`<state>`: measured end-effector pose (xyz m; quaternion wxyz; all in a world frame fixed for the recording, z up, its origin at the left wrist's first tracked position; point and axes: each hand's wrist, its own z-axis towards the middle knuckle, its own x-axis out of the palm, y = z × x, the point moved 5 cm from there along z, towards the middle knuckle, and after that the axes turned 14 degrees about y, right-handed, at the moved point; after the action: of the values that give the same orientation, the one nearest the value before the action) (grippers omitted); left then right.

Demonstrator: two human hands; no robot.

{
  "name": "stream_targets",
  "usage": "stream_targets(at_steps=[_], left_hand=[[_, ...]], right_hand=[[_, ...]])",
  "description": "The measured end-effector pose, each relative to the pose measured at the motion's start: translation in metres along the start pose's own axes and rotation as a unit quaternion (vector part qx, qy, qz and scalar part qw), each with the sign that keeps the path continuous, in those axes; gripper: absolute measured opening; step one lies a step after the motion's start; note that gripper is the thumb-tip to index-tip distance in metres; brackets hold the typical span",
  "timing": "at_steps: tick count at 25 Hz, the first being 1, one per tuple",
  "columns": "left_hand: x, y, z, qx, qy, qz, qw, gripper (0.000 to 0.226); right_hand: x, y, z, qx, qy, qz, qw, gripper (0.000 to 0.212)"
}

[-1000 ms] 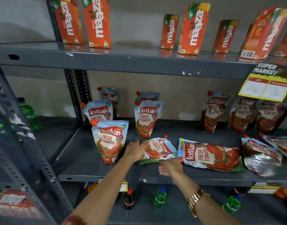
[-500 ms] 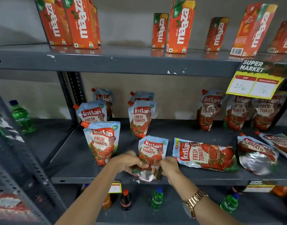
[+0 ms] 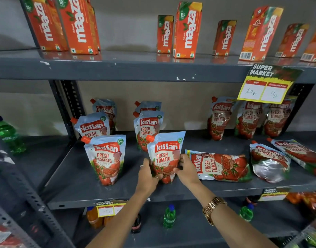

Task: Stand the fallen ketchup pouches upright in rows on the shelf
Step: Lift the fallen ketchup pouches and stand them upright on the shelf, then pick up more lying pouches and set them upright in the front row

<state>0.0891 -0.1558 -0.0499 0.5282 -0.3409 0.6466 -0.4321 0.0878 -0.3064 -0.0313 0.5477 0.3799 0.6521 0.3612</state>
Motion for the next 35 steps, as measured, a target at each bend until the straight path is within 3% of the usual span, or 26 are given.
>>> stream_targets(at_steps=[4,7,9,12,17,22,27,29,33,35], left_hand=[[0.007,0.012,-0.004,-0.041,-0.066,-0.008,0.997,0.047],[0.025,0.022,-0.013,-0.154,-0.129,-0.127,0.971,0.039],[0.051,0.027,-0.016,-0.227,-0.127,-0.234,0.937,0.035],[0.096,0.010,-0.018,-0.262,-0.056,-0.342,0.901,0.009],[0.157,-0.035,-0.014,-0.251,-0.030,-0.383,0.889,0.025],[0.211,-0.070,-0.009,-0.231,-0.040,-0.433,0.870,0.012],[0.219,-0.079,0.004,-0.186,-0.132,-0.420,0.878,0.020],[0.208,-0.081,0.008,-0.196,-0.165,-0.392,0.883,0.015],[0.191,-0.077,0.020,-0.206,-0.125,-0.356,0.903,0.027],[0.190,-0.078,0.023,-0.202,-0.107,-0.311,0.923,0.007]], right_hand=[[-0.034,-0.009,-0.005,-0.011,-0.100,-0.044,0.994,0.041],[-0.066,-0.018,-0.006,-0.001,-0.145,-0.057,0.988,0.033],[-0.087,-0.023,-0.004,0.001,-0.153,-0.069,0.986,0.033],[-0.114,-0.024,-0.003,-0.012,-0.156,-0.108,0.982,0.033],[-0.165,-0.036,0.000,-0.037,-0.116,-0.212,0.970,0.031],[-0.195,-0.053,0.007,0.001,0.011,-0.392,0.920,0.031],[-0.208,-0.054,0.004,0.056,0.073,-0.432,0.897,0.038],[-0.215,-0.054,0.000,0.078,0.094,-0.398,0.909,0.033],[-0.215,-0.088,-0.003,0.144,0.159,-0.150,0.965,0.028],[-0.207,-0.109,0.002,0.160,0.162,-0.015,0.974,0.023]])
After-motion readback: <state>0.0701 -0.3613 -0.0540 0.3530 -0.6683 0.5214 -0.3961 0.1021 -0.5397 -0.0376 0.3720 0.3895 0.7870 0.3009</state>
